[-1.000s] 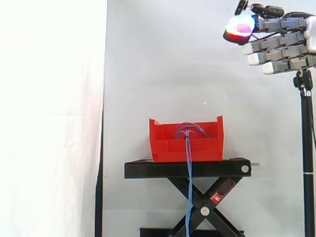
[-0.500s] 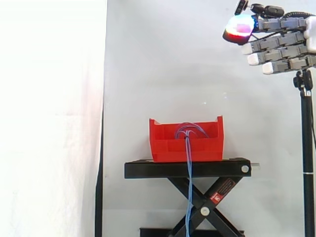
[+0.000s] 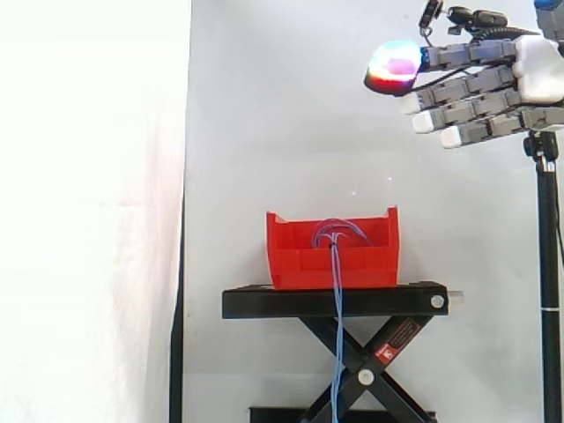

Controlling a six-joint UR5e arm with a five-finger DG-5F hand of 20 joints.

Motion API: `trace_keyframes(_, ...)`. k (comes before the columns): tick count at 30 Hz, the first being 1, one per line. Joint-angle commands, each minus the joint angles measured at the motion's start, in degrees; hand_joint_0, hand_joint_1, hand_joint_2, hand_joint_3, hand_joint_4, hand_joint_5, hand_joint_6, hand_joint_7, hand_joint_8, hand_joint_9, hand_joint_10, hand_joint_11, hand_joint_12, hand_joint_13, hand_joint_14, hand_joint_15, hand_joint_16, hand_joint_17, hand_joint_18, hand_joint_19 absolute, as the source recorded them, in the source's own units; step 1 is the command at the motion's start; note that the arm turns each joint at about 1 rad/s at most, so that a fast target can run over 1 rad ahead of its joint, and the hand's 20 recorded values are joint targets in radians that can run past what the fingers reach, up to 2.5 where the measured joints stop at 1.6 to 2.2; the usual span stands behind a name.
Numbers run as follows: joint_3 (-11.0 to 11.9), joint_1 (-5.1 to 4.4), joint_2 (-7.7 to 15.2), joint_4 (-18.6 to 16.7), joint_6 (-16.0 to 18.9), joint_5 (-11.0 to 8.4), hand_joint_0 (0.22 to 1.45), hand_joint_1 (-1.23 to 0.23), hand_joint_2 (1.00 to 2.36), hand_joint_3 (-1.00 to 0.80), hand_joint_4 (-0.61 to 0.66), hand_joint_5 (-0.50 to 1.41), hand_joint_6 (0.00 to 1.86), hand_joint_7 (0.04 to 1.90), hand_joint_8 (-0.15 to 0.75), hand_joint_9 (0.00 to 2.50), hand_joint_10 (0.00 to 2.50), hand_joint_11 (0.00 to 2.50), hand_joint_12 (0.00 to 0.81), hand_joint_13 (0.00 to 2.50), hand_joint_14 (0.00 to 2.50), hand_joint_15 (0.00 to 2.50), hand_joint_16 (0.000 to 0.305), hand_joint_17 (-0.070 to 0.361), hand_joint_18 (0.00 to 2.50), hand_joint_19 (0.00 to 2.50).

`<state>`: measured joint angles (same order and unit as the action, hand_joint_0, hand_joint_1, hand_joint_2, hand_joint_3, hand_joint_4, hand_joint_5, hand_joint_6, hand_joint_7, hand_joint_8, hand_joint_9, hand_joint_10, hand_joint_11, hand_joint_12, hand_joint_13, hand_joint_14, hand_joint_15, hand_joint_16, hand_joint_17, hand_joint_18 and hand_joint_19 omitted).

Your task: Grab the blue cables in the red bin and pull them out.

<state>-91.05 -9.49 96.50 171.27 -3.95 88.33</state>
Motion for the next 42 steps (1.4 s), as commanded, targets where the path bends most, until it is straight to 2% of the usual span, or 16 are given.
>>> trace_keyframes(1,2.98,0.17,1.5,3.02,-1.01,1.06,0.74,-0.59,1.0,-1.0,0.15,0.05,0.01,0.21,0.194,0.0,0.0,0.07,0.312,0.0,0.01,0.28,0.054,0.122,0.0,0.37)
trace_keyframes(6,2.98,0.08,1.5,1.08,-4.17,0.71,0.74,-0.59,1.0,-1.0,0.15,0.05,0.01,0.21,0.193,0.0,0.0,0.08,0.313,0.0,0.01,0.27,0.054,0.122,0.0,0.37)
trace_keyframes(10,2.98,-0.09,1.59,0.29,-4.88,0.71,0.74,-0.59,1.0,-1.0,0.15,0.05,0.01,0.22,0.194,0.0,0.0,0.07,0.313,0.0,0.01,0.28,0.054,0.122,0.0,0.37)
trace_keyframes(12,2.9,-0.09,2.56,-0.15,-4.7,0.71,0.74,-0.59,1.0,-1.0,0.15,0.05,0.01,0.22,0.195,0.0,0.0,0.08,0.312,0.0,0.01,0.27,0.054,0.122,0.0,0.38)
trace_keyframes(14,3.6,0.17,3.87,-0.32,-4.26,1.41,0.74,-0.59,1.0,-1.0,0.15,0.05,0.01,0.22,0.194,0.0,0.0,0.07,0.313,0.0,0.01,0.28,0.054,0.122,0.0,0.38)
trace_keyframes(17,5.0,0.26,5.1,0.2,-4.09,1.32,0.74,-0.6,1.0,-1.0,0.15,0.05,0.01,0.22,0.194,0.0,0.0,0.07,0.313,0.0,0.01,0.27,0.055,0.123,0.0,0.38)
trace_keyframes(18,6.85,0.26,5.89,1.35,-4.35,1.41,0.74,-0.6,1.0,-1.0,0.15,0.05,0.01,0.21,0.195,0.0,0.0,0.07,0.314,0.0,0.01,0.27,0.055,0.123,0.0,0.38)
trace_keyframes(23,8.78,0.35,7.56,2.49,-5.58,1.5,0.74,-0.6,1.0,-1.0,0.15,0.05,0.01,0.22,0.193,0.0,0.0,0.07,0.314,0.0,0.01,0.28,0.055,0.123,0.0,0.37)
trace_keyframes(34,8.78,0.35,7.74,0.64,-7.87,1.15,0.74,-0.6,1.0,-1.0,0.15,0.05,0.01,0.21,0.194,0.0,0.0,0.08,0.316,0.0,0.01,0.28,0.054,0.123,0.0,0.39)
trace_keyframes(38,8.78,0.17,7.83,0.47,-8.22,0.27,0.74,-0.6,1.0,-1.0,0.15,0.05,0.01,0.21,0.195,0.0,0.0,0.07,0.317,0.0,0.01,0.28,0.054,0.122,0.0,0.39)
trace_keyframes(42,9.31,0.43,9.41,0.91,-8.04,0.44,0.74,-0.6,1.0,-1.0,0.15,0.05,0.01,0.21,0.193,0.0,0.0,0.07,0.315,0.0,0.01,0.28,0.054,0.122,0.0,0.39)
